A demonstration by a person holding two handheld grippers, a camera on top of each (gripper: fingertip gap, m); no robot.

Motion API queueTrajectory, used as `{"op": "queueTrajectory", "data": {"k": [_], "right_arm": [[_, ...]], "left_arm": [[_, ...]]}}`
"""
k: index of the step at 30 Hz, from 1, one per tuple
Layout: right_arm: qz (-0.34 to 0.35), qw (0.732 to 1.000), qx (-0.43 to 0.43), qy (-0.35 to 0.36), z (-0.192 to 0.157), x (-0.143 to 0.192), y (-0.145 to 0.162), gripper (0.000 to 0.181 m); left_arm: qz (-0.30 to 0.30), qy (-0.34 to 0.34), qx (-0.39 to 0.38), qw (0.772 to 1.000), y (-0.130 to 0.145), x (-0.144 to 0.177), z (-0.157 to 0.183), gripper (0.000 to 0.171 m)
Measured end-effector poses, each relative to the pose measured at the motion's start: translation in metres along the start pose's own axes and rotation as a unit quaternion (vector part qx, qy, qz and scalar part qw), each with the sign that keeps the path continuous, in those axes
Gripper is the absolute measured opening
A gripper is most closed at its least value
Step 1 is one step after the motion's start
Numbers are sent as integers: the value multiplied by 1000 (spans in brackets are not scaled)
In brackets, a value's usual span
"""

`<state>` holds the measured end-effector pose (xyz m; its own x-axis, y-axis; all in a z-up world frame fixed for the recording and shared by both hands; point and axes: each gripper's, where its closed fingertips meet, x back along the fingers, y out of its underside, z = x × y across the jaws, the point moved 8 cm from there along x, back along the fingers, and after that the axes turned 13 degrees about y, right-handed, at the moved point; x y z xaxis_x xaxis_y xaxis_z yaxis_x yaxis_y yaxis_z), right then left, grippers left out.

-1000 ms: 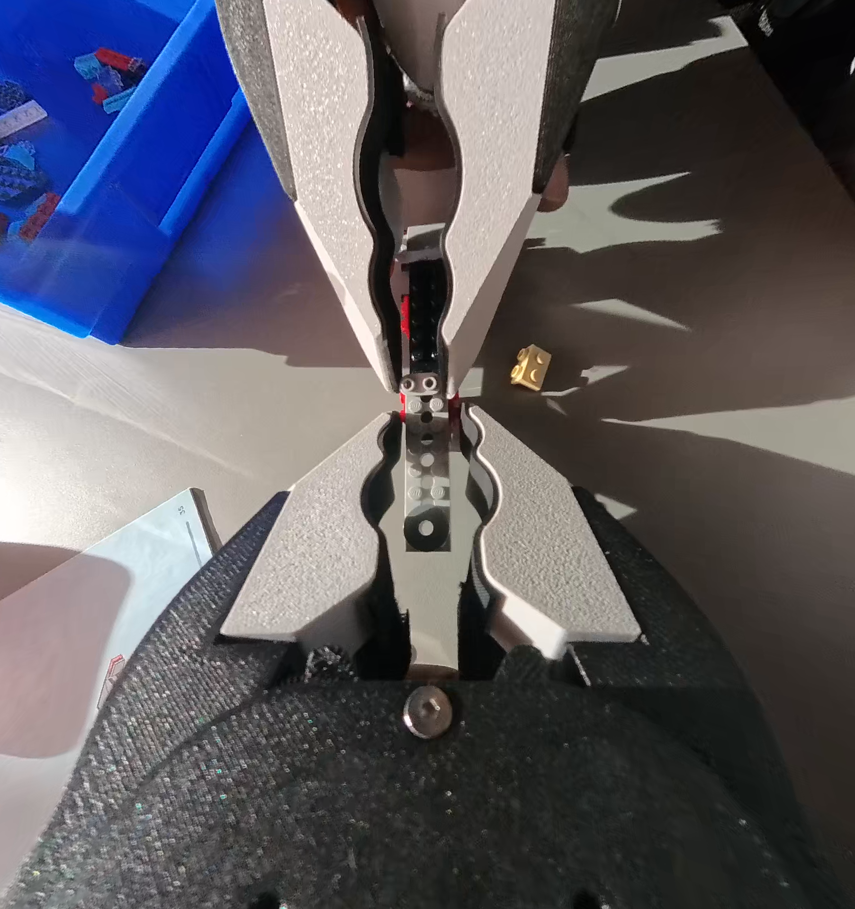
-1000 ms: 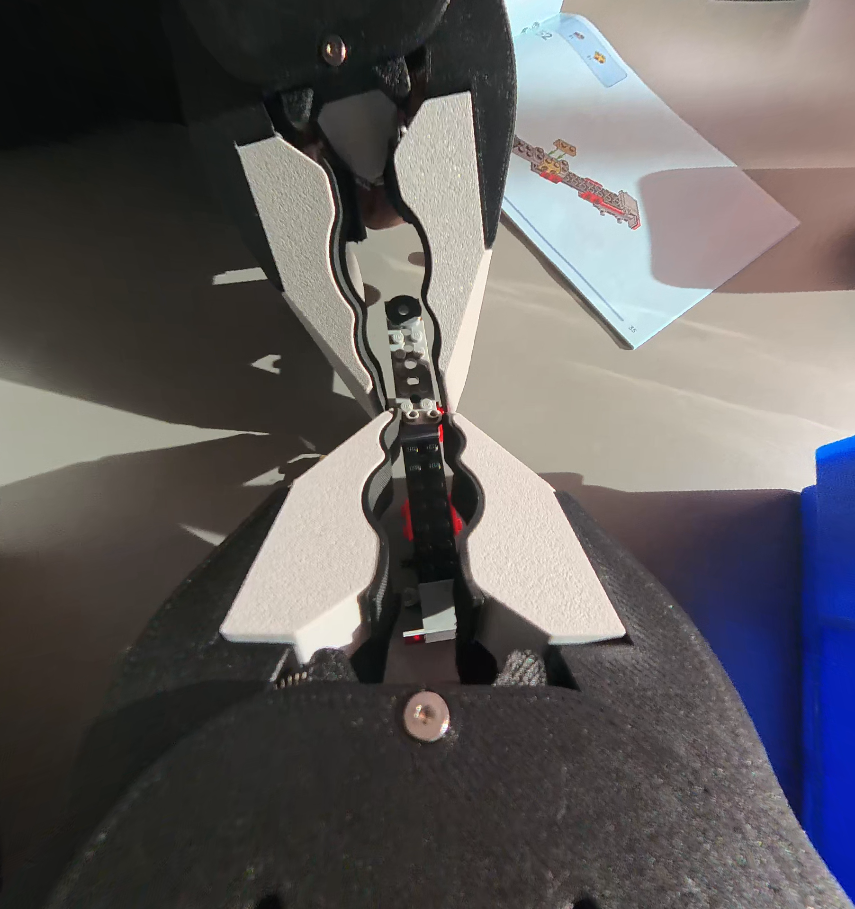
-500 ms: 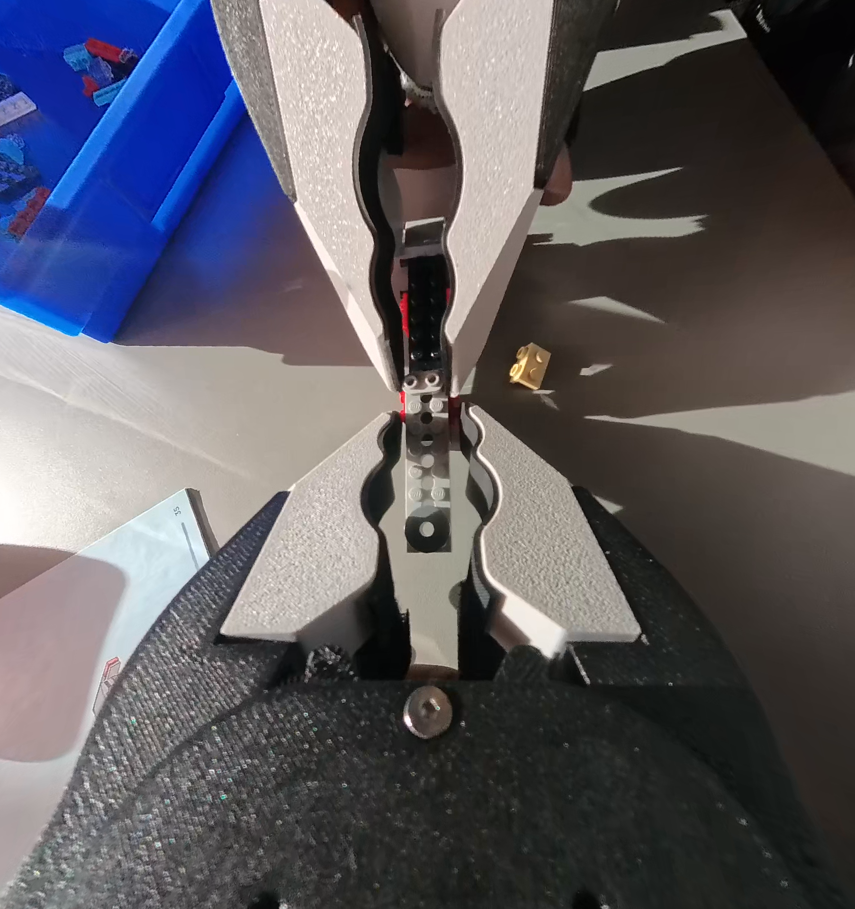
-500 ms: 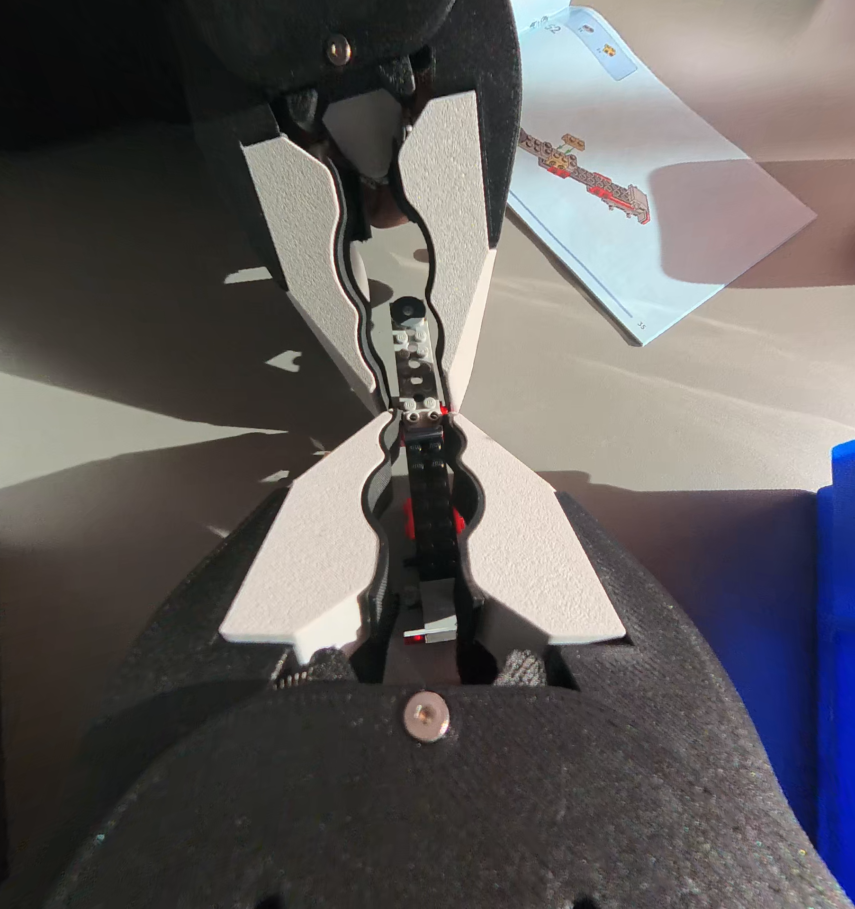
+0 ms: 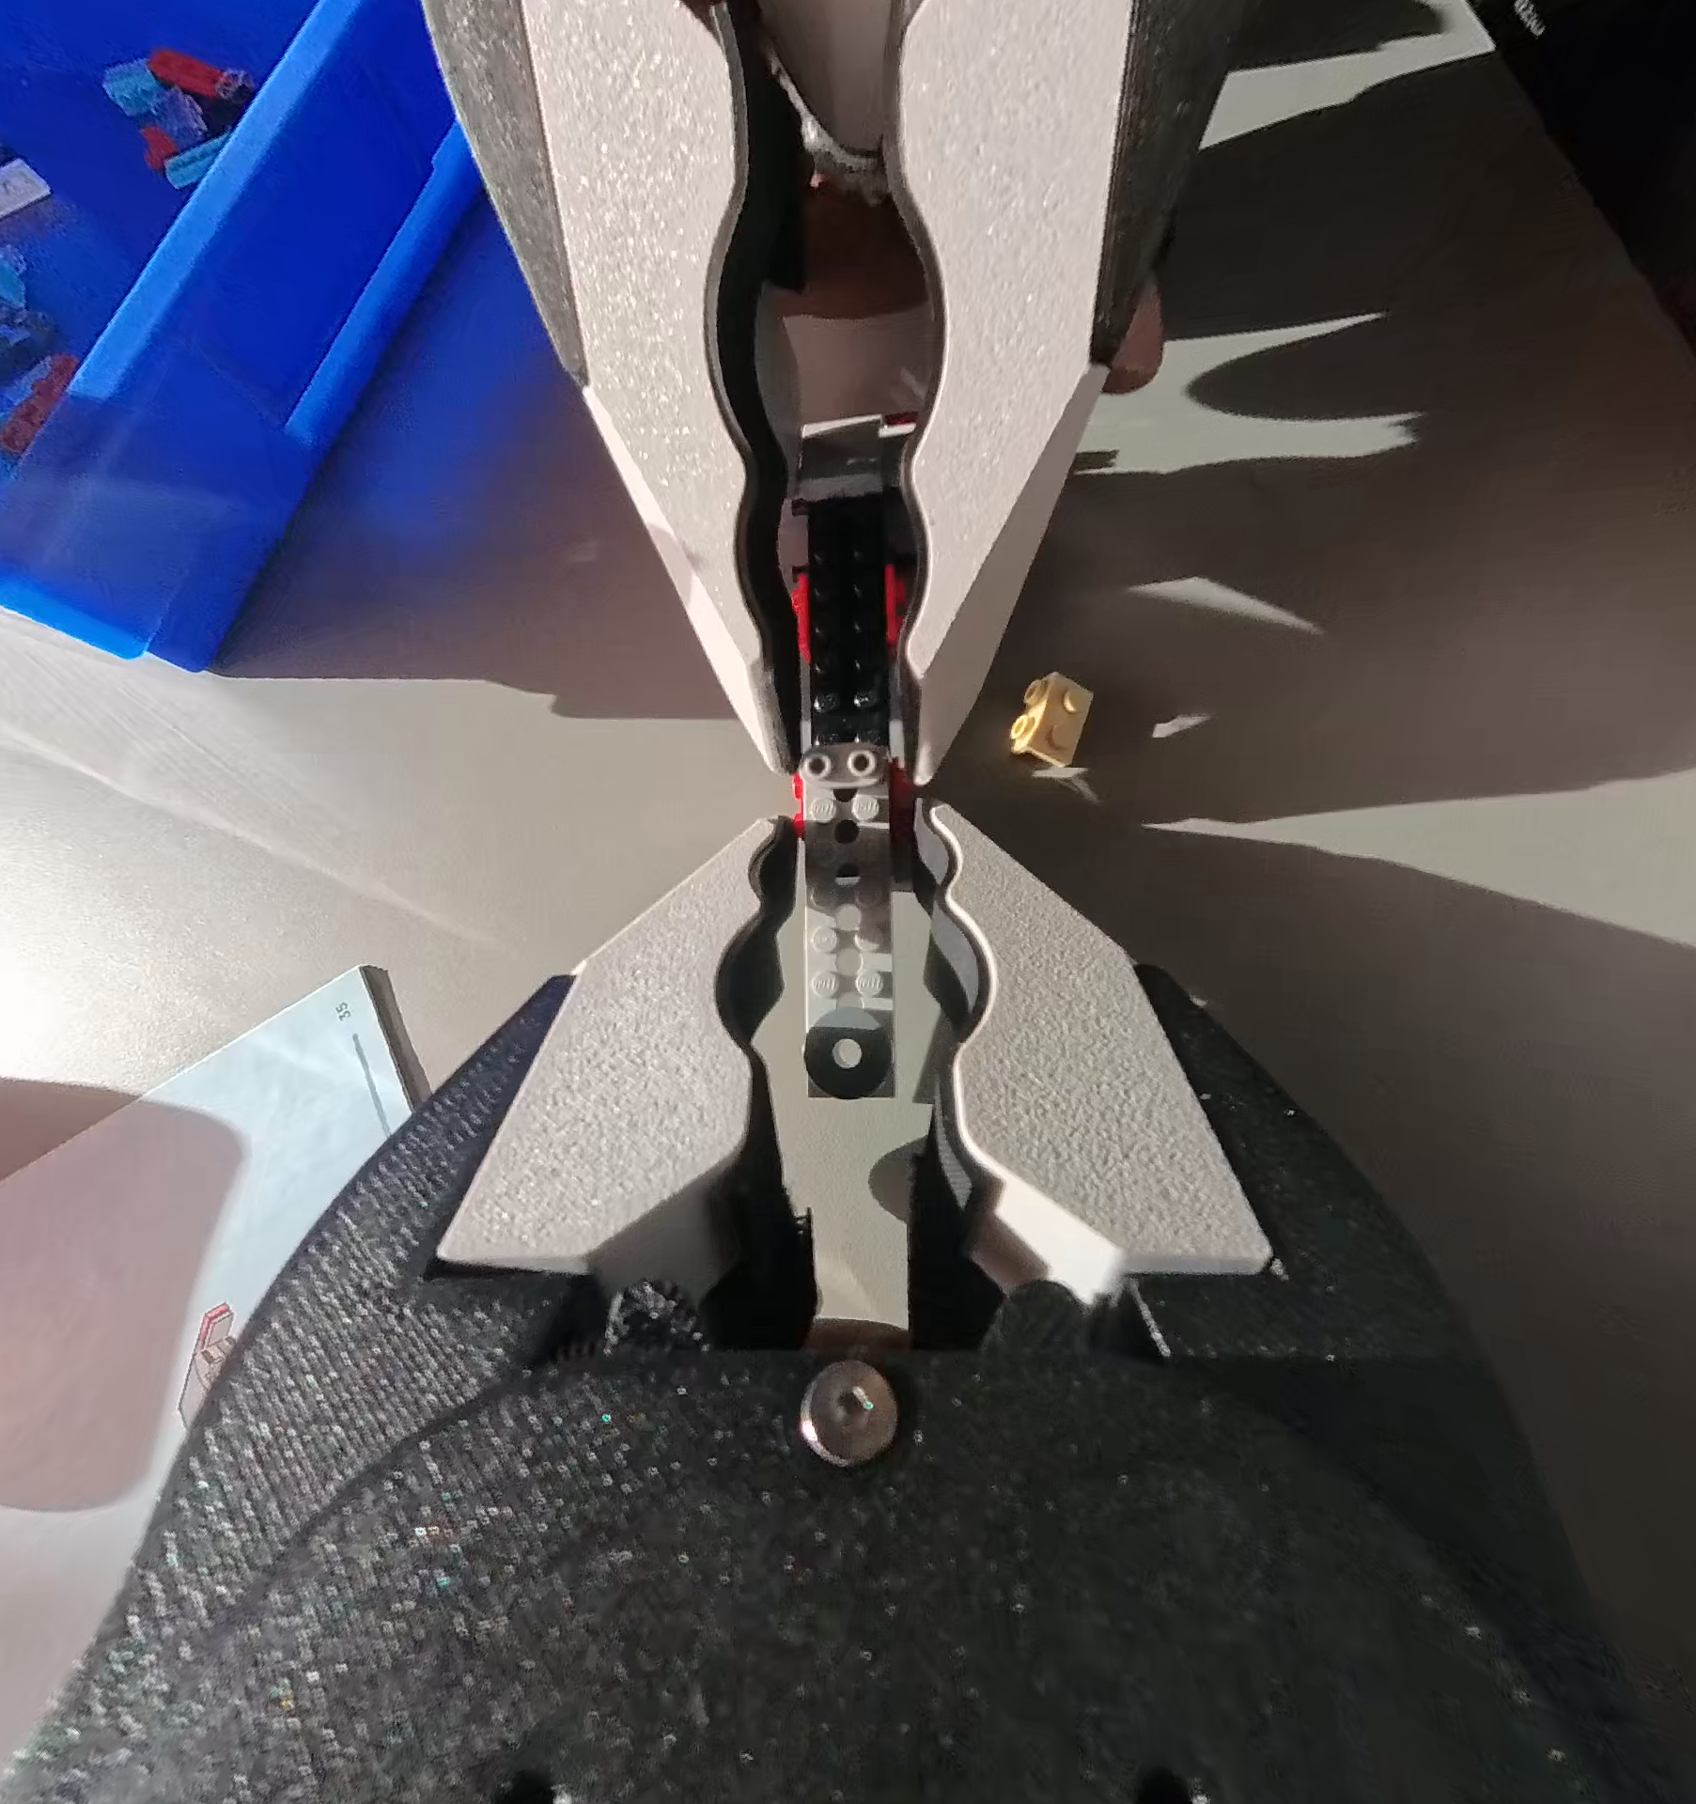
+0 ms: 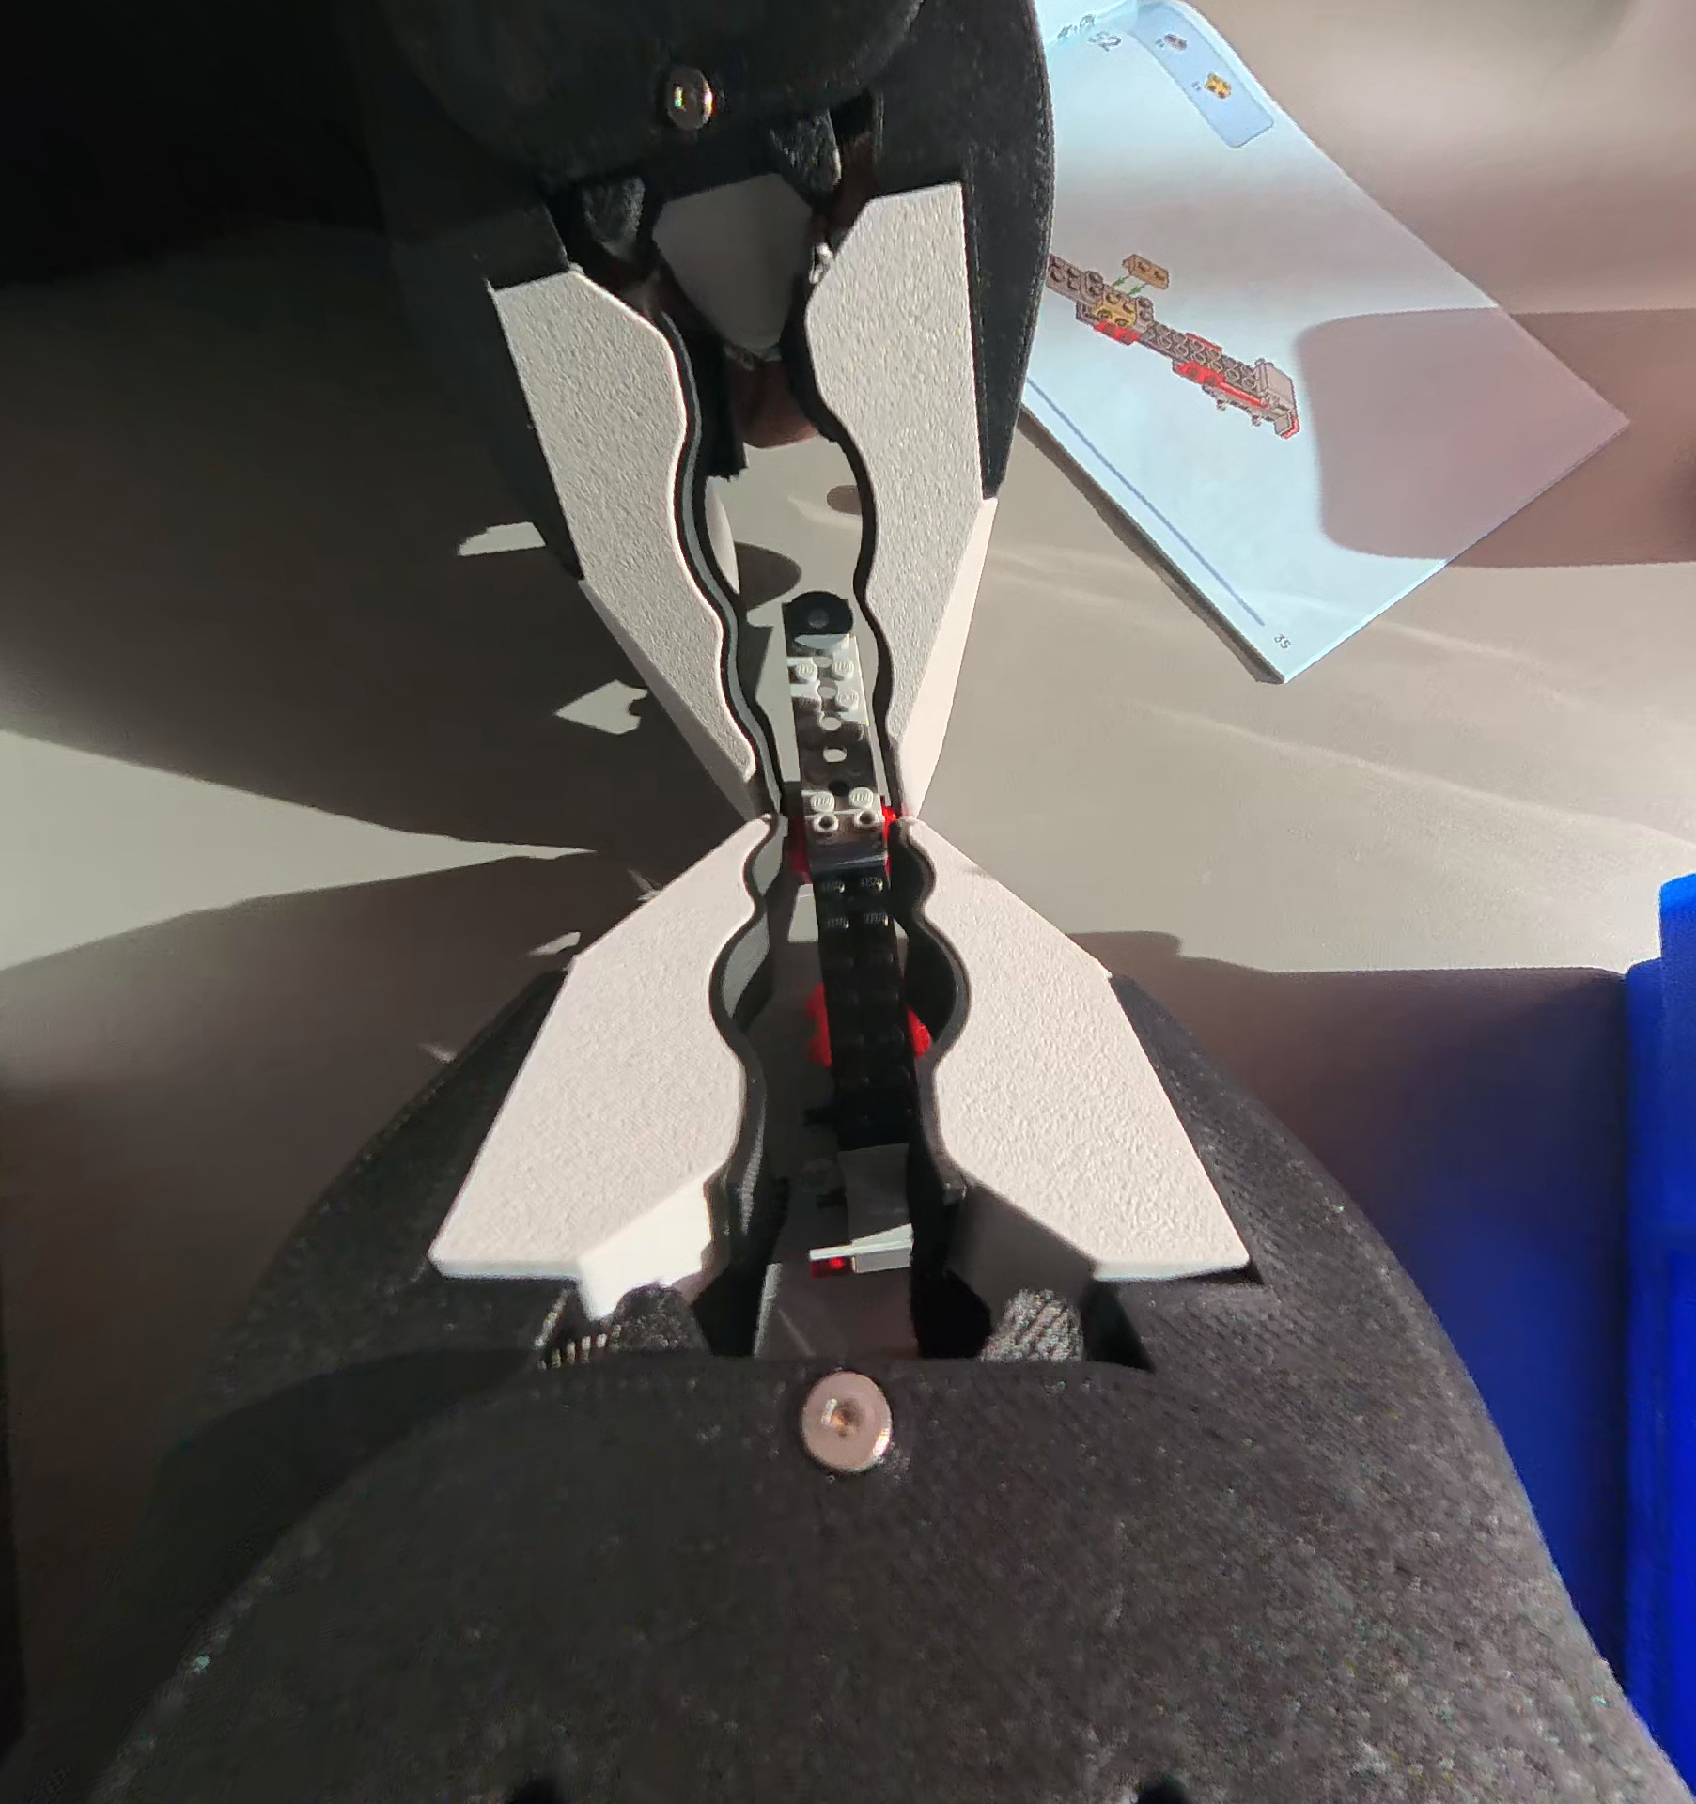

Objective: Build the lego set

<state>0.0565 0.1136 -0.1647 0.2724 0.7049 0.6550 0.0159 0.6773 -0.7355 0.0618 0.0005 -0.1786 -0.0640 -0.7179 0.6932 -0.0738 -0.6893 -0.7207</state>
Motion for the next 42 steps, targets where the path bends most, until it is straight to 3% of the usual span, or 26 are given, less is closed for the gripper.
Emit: {"op": "queueTrajectory", "data": {"k": [6, 11, 19, 24, 34, 42], "right_arm": [[22, 999, 9, 22, 3, 8, -2, 30], [75, 990, 95, 76, -5, 19, 1, 33], [97, 940, 265, 193, -18, 18, 9, 35], [90, 914, 334, 213, -22, 9, 10, 37], [93, 883, 387, 247, -25, -1, 12, 39], [100, 876, 400, 251, -20, -7, 9, 28]], "left_arm": [[4, -1, 4, 1000, 0, 0, 1, 25], [13, -1, 12, 1000, 0, 2, 1, 25], [25, 4, 36, 999, 0, 3, -1, 25], [35, 6, 46, 998, -1, 4, -2, 25], [44, 8, 62, 997, -1, 6, -3, 25], [67, 24, 96, 993, -2, 8, -6, 25]]}}
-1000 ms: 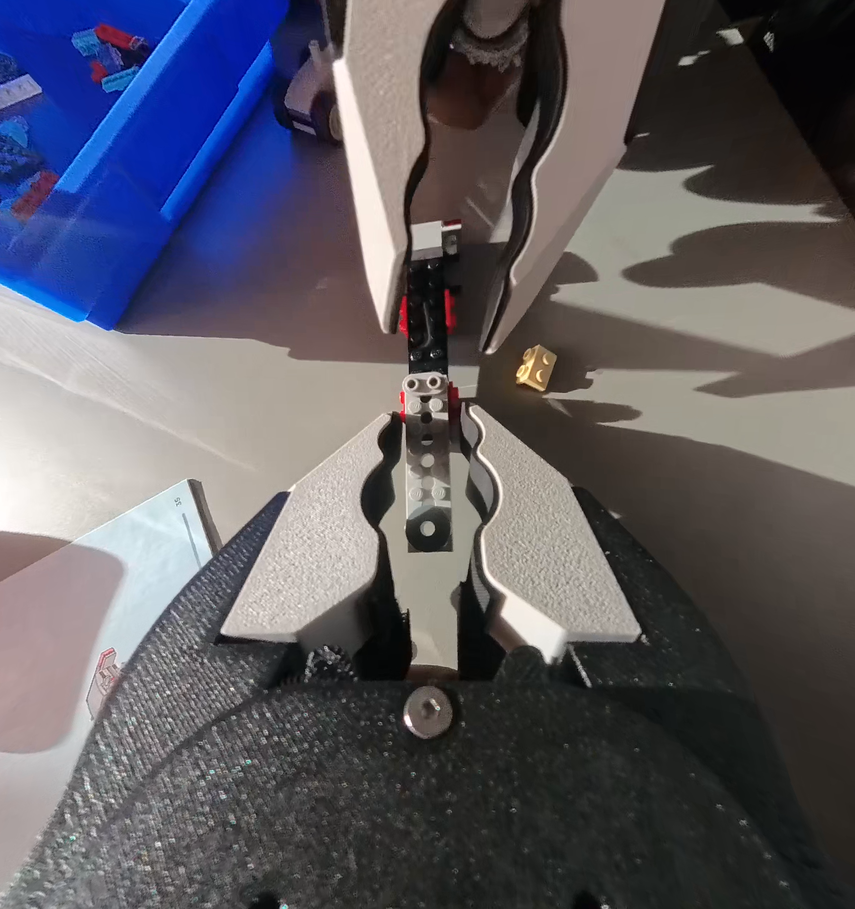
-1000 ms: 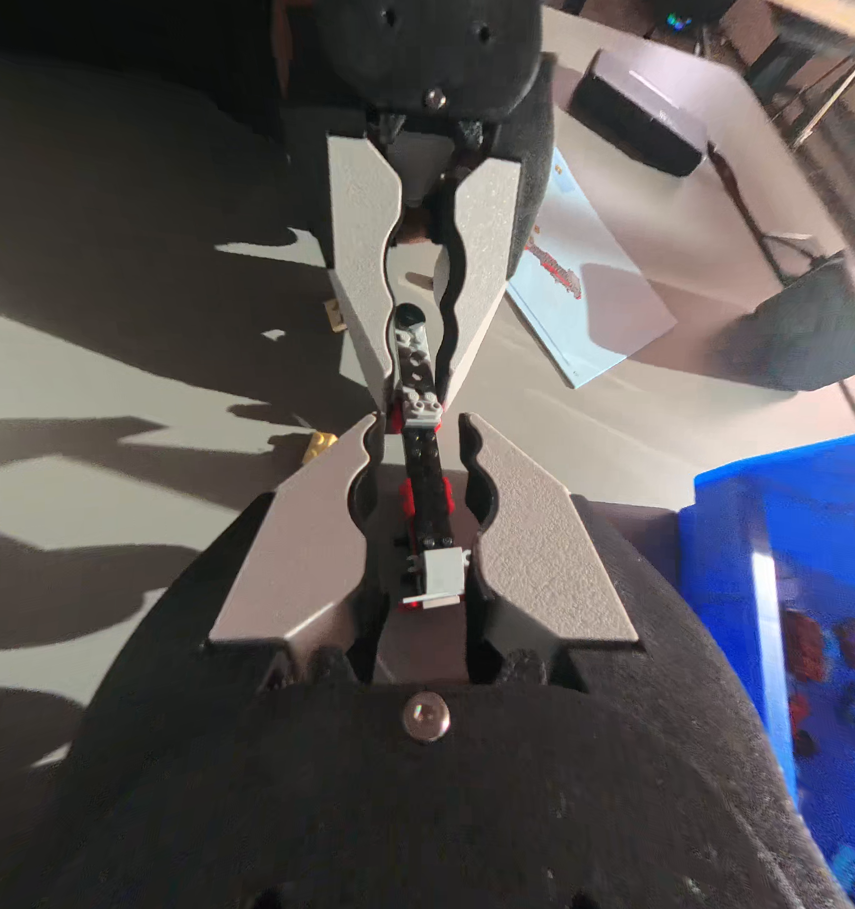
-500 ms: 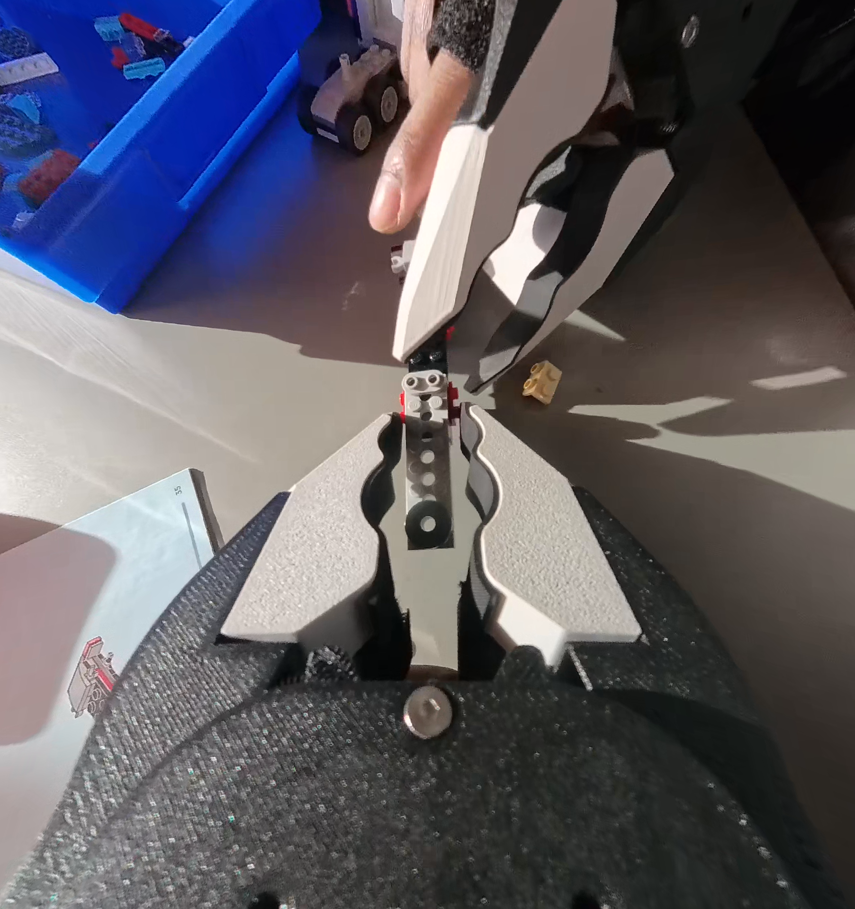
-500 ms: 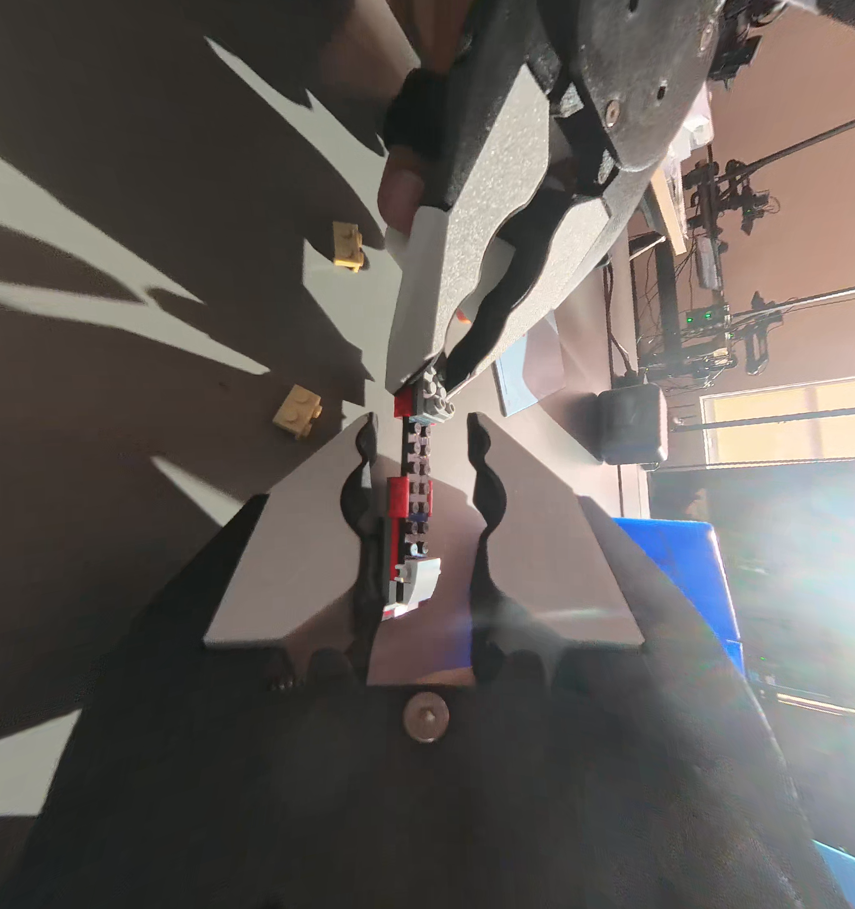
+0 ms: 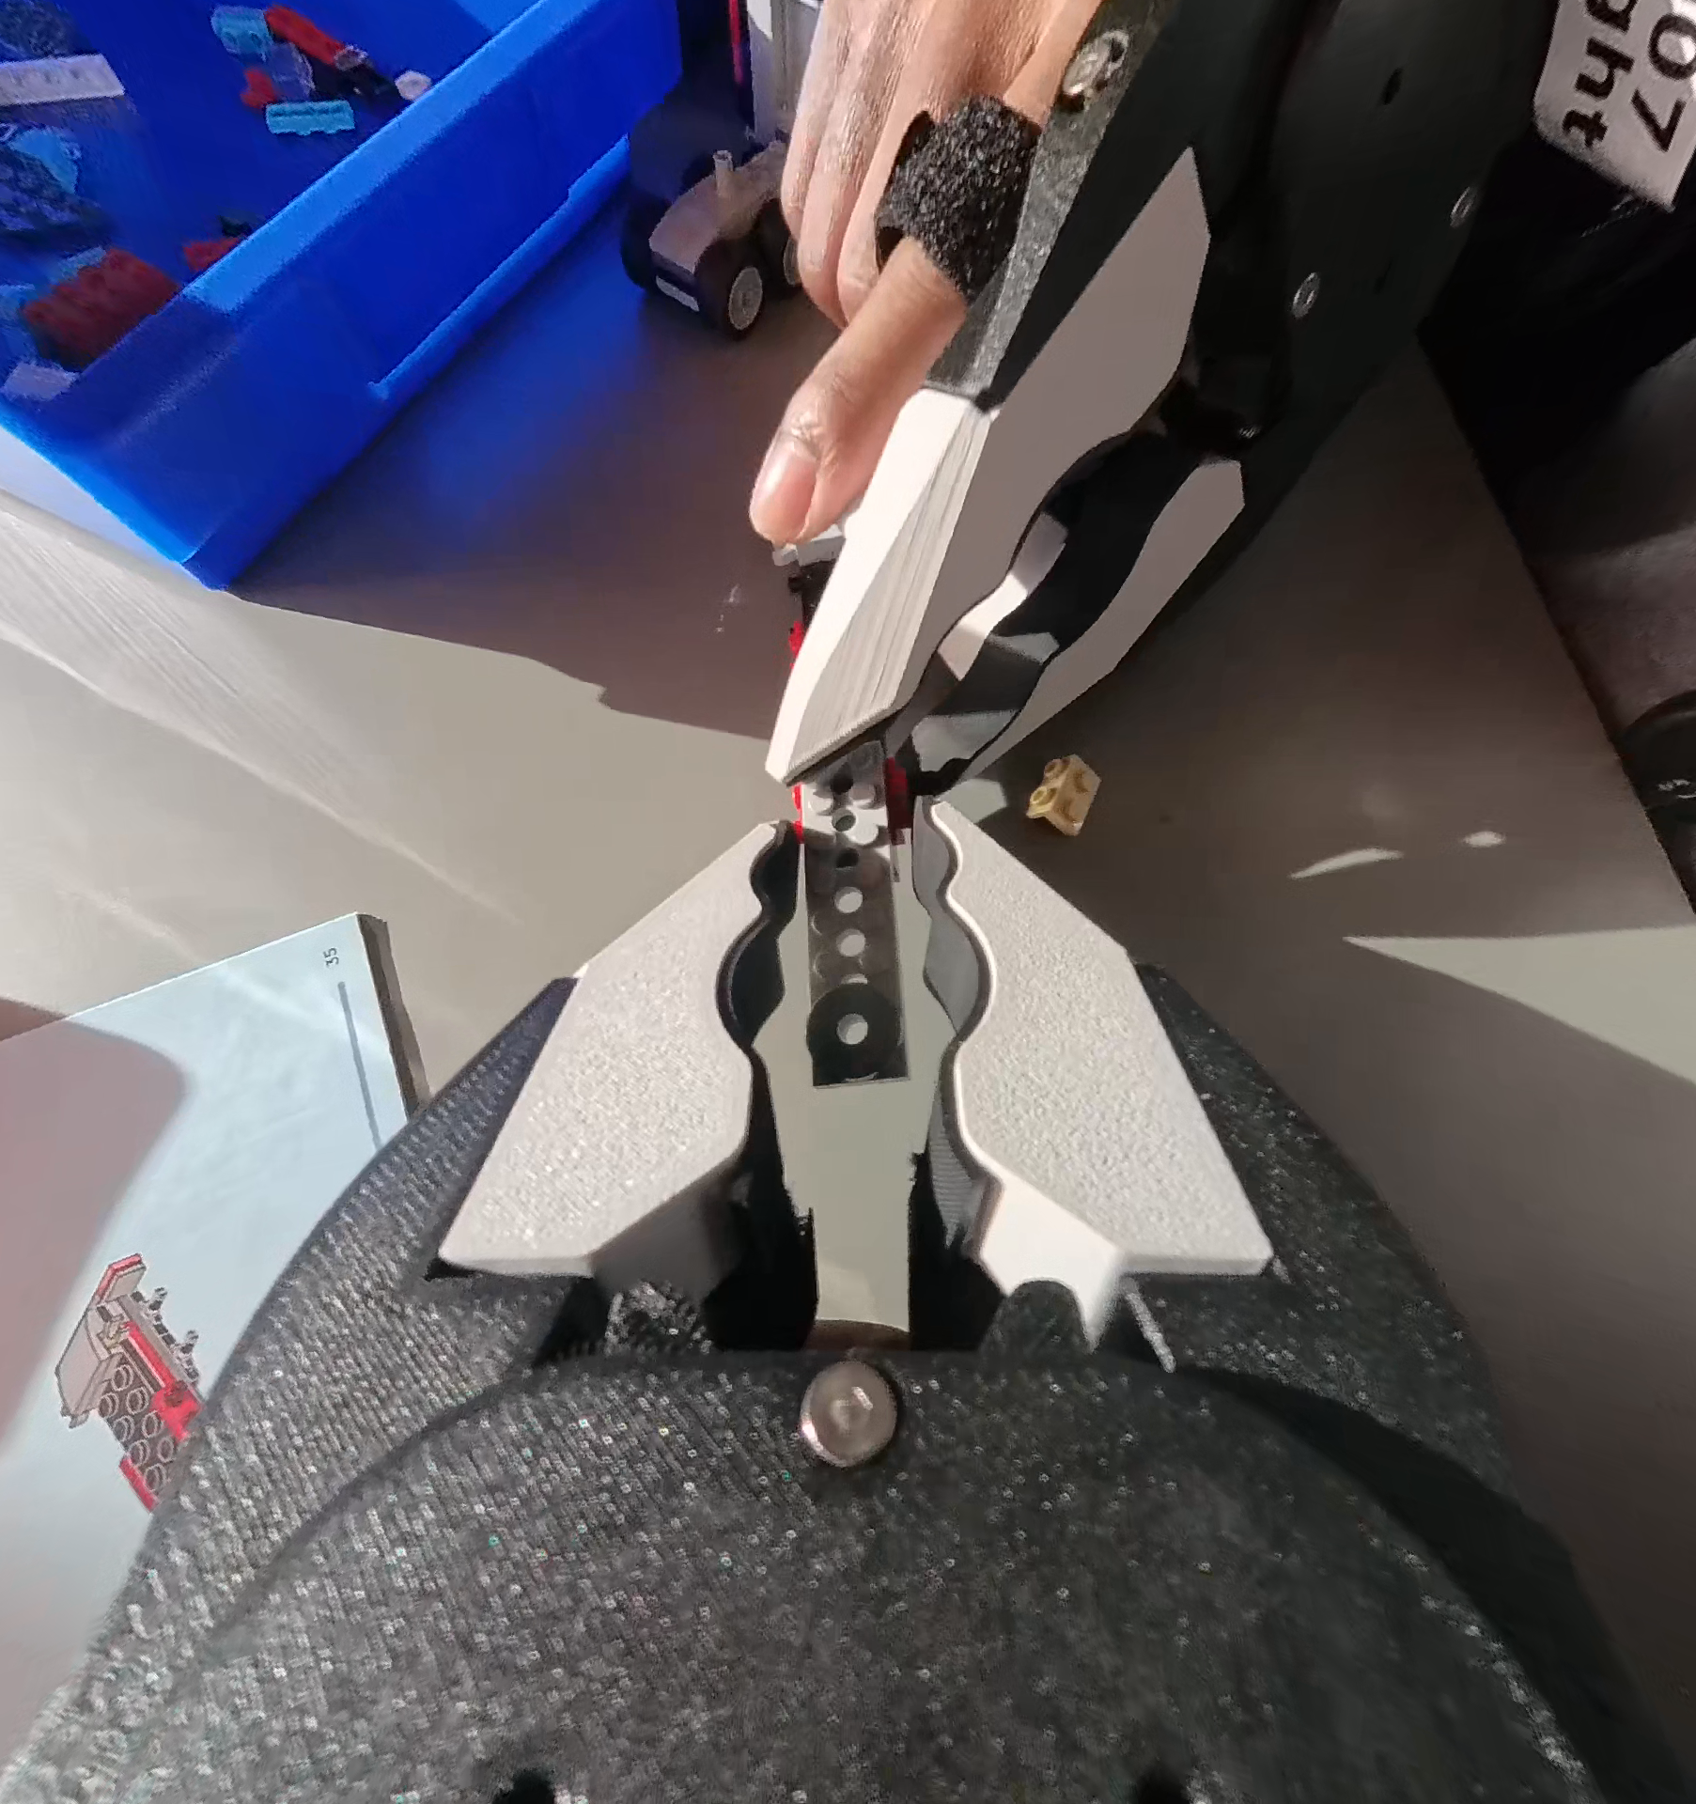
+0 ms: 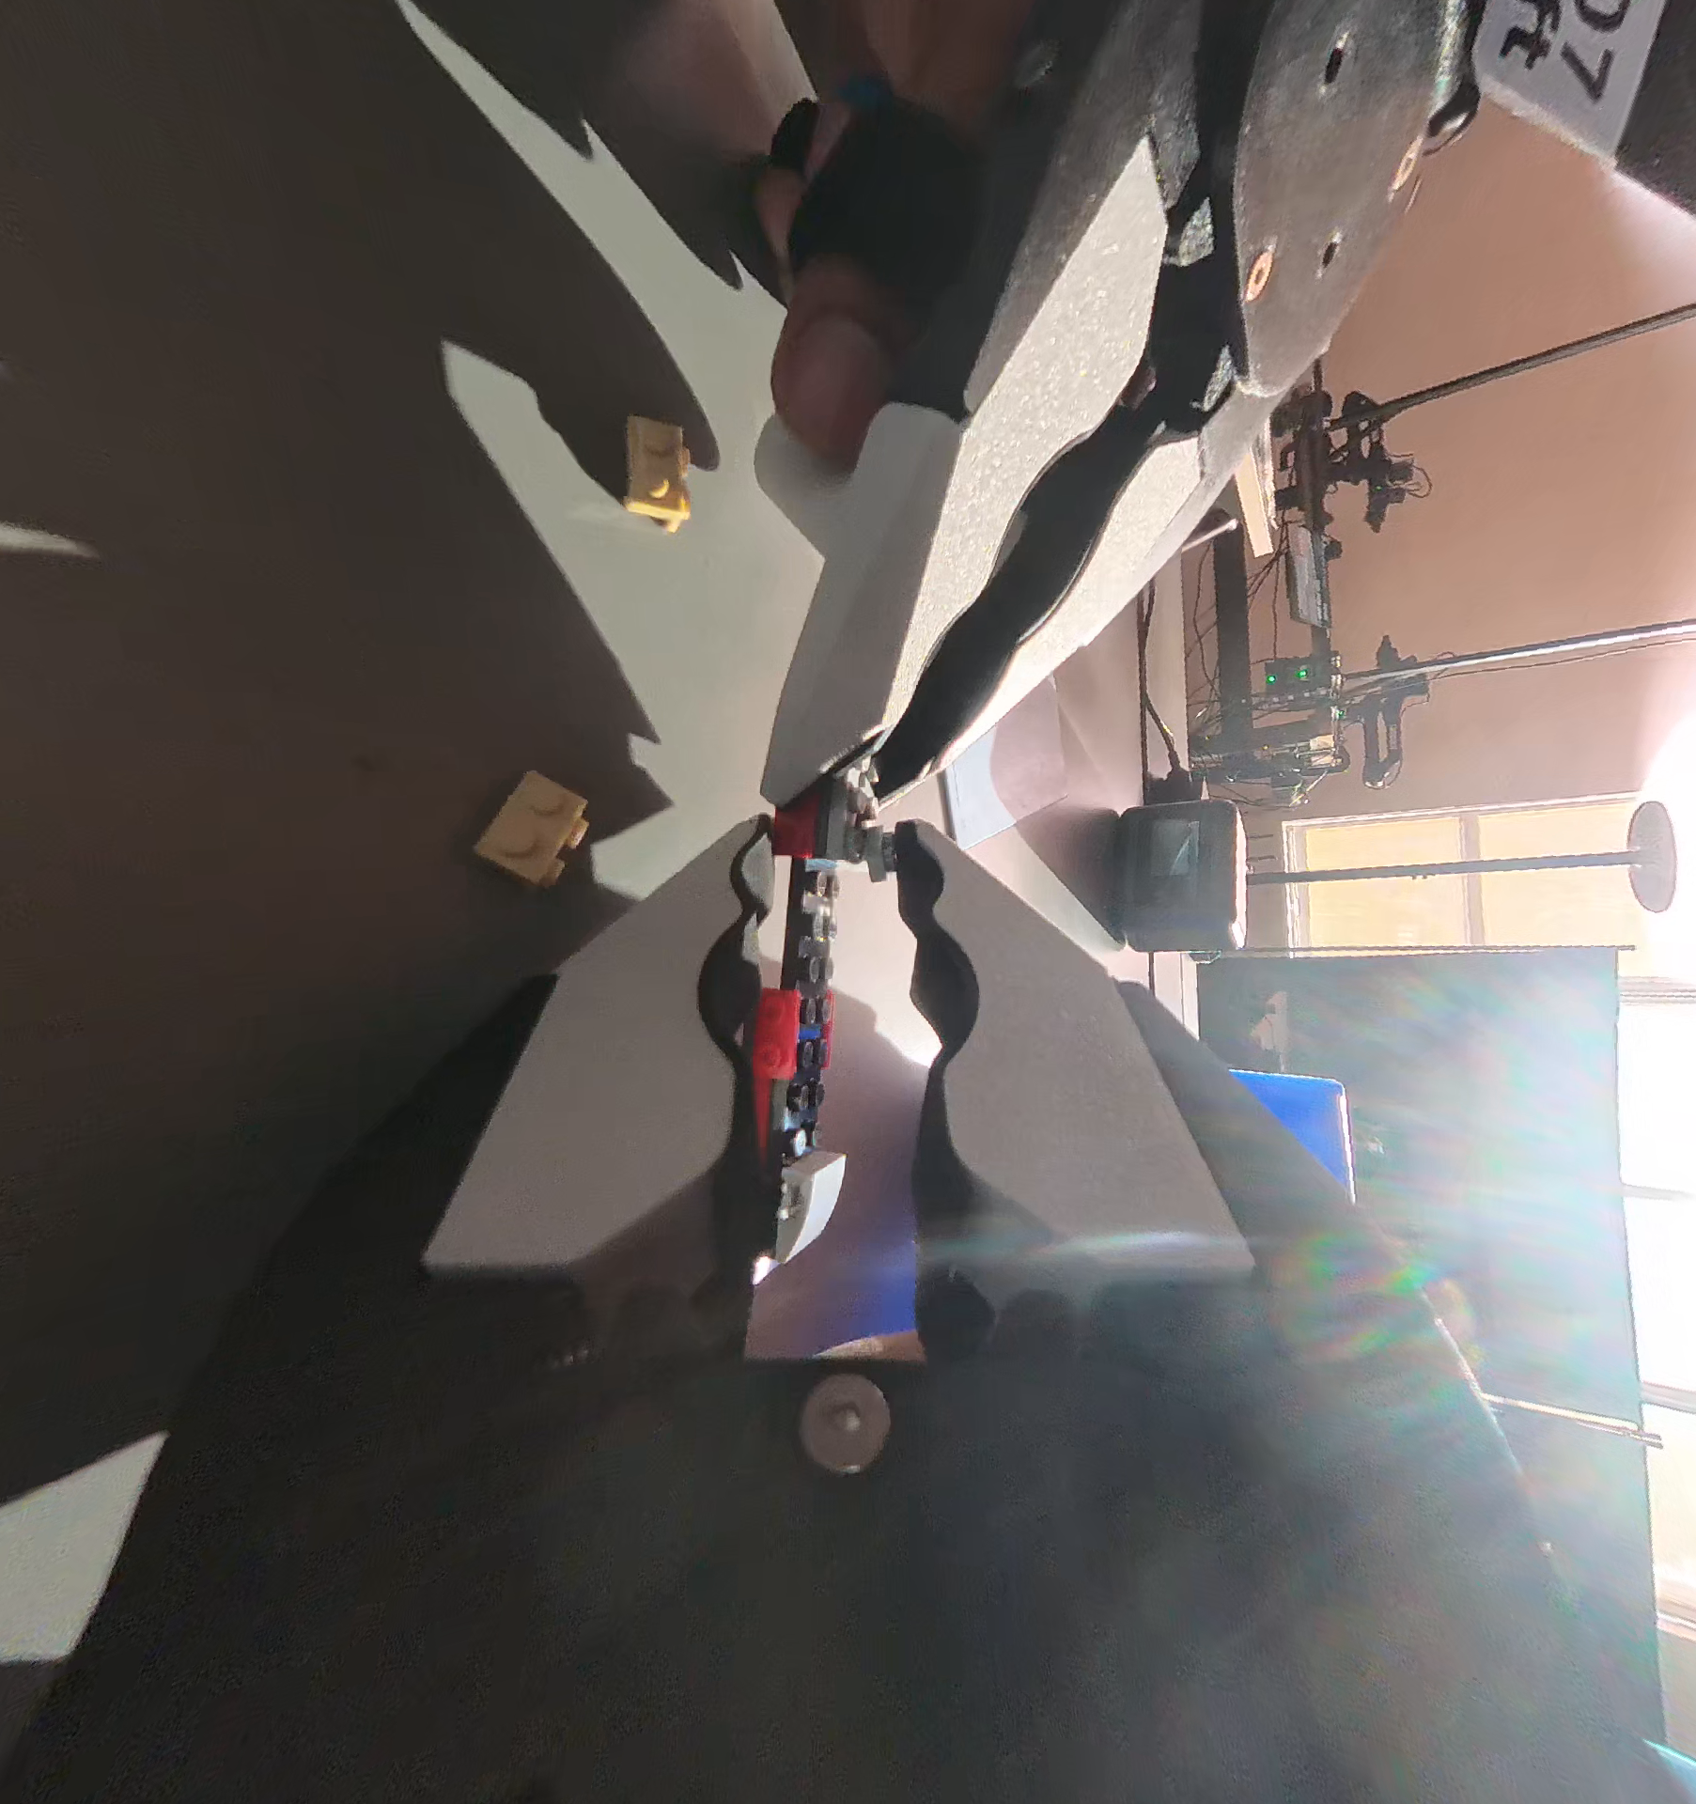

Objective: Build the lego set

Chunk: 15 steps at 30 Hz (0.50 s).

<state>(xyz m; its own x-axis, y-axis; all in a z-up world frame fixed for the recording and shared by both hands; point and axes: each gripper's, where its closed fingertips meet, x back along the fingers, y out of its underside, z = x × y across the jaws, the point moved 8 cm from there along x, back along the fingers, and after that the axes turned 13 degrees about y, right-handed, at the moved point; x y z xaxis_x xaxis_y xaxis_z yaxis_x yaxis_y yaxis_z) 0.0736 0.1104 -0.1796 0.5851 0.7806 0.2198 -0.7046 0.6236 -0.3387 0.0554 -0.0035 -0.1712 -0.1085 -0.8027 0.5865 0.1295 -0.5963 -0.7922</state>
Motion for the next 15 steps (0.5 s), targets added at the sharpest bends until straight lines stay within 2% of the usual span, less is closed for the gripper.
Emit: {"op": "queueTrajectory", "data": {"k": [8, 15], "right_arm": [[5, 998, -64, -10, 11, -2, 4, 26], [-12, 994, -104, -25, 25, -3, 5, 25]], "left_arm": [[44, 14, 78, 996, -4, 7, -5, 25], [68, -4, 129, 989, -14, 13, -7, 24]]}}
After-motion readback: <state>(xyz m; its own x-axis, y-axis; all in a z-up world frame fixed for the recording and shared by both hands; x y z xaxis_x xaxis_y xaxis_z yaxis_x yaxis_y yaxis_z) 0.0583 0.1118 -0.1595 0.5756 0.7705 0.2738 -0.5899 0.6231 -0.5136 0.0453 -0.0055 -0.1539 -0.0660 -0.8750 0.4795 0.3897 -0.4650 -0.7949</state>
